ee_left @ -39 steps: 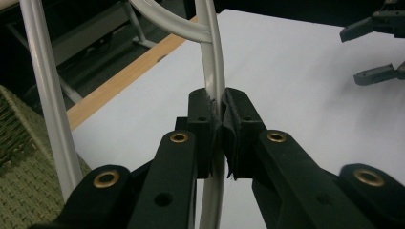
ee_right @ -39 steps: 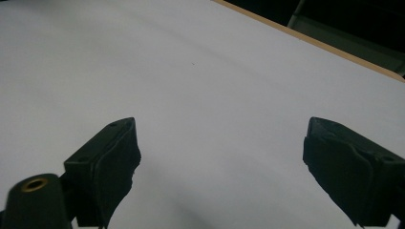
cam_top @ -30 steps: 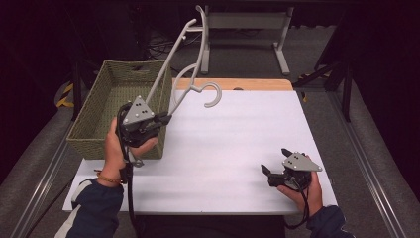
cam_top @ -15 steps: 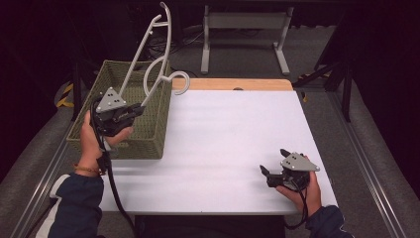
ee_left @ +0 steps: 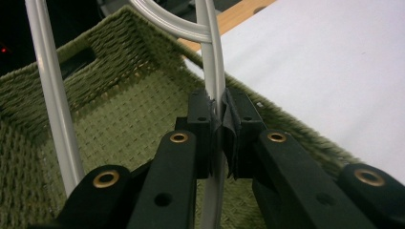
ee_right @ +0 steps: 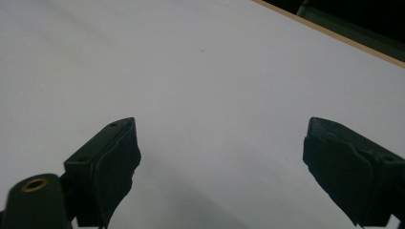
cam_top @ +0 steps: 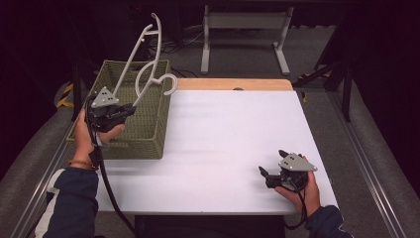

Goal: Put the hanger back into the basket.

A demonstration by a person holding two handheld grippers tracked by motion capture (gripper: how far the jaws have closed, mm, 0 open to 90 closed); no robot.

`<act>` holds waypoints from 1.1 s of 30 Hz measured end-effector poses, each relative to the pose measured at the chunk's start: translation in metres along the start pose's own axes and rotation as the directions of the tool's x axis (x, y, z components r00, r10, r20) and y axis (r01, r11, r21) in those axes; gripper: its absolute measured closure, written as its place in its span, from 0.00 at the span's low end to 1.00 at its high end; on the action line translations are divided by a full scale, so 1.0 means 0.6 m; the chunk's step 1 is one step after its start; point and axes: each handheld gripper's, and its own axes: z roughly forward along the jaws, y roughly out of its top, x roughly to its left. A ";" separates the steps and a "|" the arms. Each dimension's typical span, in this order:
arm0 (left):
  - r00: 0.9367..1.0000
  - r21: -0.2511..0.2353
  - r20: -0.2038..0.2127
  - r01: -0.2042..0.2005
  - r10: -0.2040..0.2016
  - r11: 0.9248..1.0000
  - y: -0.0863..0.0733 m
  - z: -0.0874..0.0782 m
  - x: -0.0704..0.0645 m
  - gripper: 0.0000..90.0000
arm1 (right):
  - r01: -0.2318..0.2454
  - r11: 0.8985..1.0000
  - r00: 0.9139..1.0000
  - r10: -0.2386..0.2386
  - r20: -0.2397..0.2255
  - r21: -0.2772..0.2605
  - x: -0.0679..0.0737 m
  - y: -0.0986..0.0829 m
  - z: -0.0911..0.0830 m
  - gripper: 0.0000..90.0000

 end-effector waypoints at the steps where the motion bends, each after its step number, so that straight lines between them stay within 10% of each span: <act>1: 1.000 0.002 0.002 0.004 -0.004 1.000 -0.001 0.002 0.002 0.91 | -0.004 1.000 1.000 0.004 -0.003 0.000 0.000 0.000 0.000 0.14; 27: 0.999 0.210 0.001 0.052 -0.054 0.976 -0.057 0.021 0.055 0.89 | -0.008 1.000 0.999 0.009 -0.039 0.010 0.003 -0.001 0.004 0.14; 33: 0.996 0.195 -0.020 0.086 -0.084 0.977 -0.065 0.017 0.061 0.86 | -0.004 1.000 0.999 0.005 -0.047 0.015 0.006 0.000 0.005 0.14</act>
